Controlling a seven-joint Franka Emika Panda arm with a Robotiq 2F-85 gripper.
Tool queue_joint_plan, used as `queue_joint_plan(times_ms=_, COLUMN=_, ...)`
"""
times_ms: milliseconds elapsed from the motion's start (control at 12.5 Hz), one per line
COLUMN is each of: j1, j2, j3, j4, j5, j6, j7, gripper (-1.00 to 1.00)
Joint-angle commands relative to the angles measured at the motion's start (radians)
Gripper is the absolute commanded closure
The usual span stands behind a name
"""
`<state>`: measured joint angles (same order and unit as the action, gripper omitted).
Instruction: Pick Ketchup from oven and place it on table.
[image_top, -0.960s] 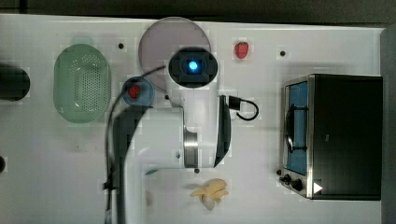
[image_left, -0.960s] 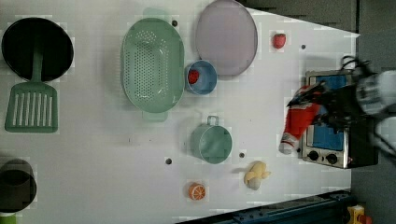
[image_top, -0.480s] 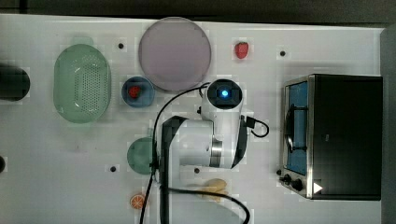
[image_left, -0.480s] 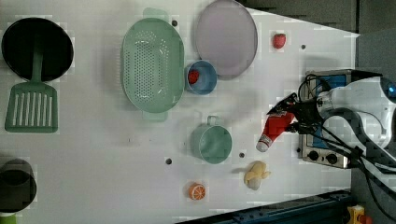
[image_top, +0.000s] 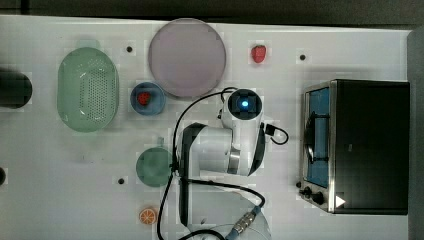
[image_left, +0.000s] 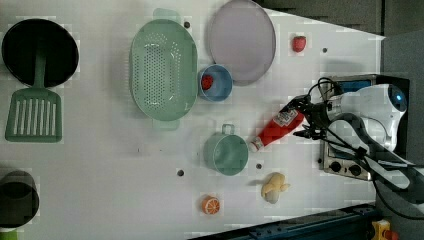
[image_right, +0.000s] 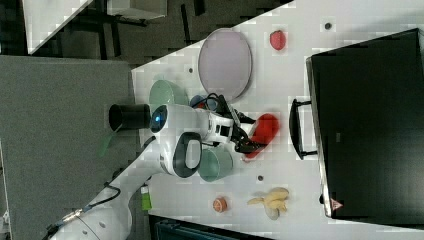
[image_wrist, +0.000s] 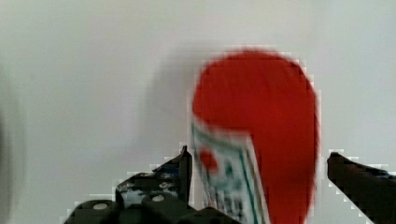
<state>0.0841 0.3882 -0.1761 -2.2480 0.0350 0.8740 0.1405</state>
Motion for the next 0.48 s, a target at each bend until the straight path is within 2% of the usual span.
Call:
queue_joint_plan(times_ms=80, j1=0.023, j2=-0.106, j3=0.028, j4=0.049, j5=0.001, j6=-0.024, j7=0.041, gripper=-1.00)
queue_joint_plan(times_ms=320, j1=0.023, j2=-0.242, j3=0.028, j4=0.126, j5=0.000, j6=-0.186, j7=0.047, gripper=-1.00)
queue_joint_plan(times_ms=480, j1=0.024, j2=-0.320, j3=0.029, j4=0.221, j5=-0.001, j6=-0.313, j7=0.047, gripper=-1.00)
